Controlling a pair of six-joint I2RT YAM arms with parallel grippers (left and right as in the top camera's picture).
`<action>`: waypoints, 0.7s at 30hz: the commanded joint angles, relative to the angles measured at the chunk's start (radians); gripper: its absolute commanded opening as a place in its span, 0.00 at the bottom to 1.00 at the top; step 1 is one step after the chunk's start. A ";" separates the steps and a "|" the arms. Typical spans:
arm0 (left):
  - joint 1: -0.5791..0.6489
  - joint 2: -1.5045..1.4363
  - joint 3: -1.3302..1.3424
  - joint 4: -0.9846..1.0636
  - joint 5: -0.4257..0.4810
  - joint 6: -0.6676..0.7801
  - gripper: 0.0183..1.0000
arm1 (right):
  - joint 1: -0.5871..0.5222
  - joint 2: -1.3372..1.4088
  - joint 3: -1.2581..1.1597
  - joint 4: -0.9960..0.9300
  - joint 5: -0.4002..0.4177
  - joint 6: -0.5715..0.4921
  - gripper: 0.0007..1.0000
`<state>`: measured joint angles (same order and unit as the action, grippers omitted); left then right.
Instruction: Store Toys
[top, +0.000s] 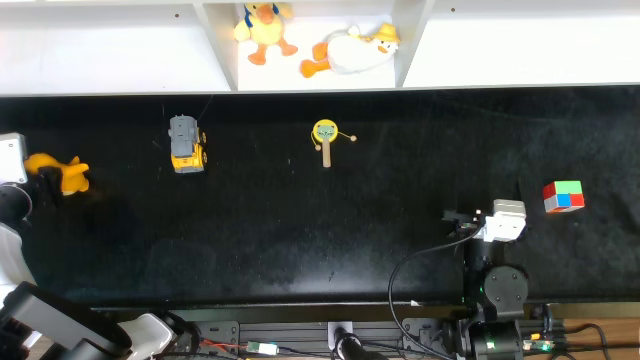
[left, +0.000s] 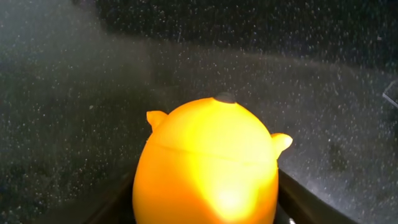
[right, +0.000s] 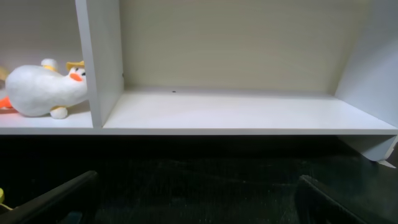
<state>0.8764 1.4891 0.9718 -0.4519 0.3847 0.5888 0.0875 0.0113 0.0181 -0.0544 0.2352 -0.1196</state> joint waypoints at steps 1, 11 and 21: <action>-0.005 -0.005 0.024 0.002 0.002 0.012 0.40 | 0.004 -0.008 -0.014 0.001 -0.006 0.004 1.00; -0.060 -0.097 0.109 -0.032 0.040 -0.105 0.23 | 0.004 -0.008 -0.014 0.001 -0.006 0.004 1.00; -0.190 -0.086 0.270 -0.074 0.005 -0.338 0.24 | 0.004 -0.008 -0.014 0.001 -0.006 0.004 1.00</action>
<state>0.6968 1.4181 1.2129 -0.5266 0.3916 0.3706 0.0879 0.0109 0.0181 -0.0547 0.2348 -0.1200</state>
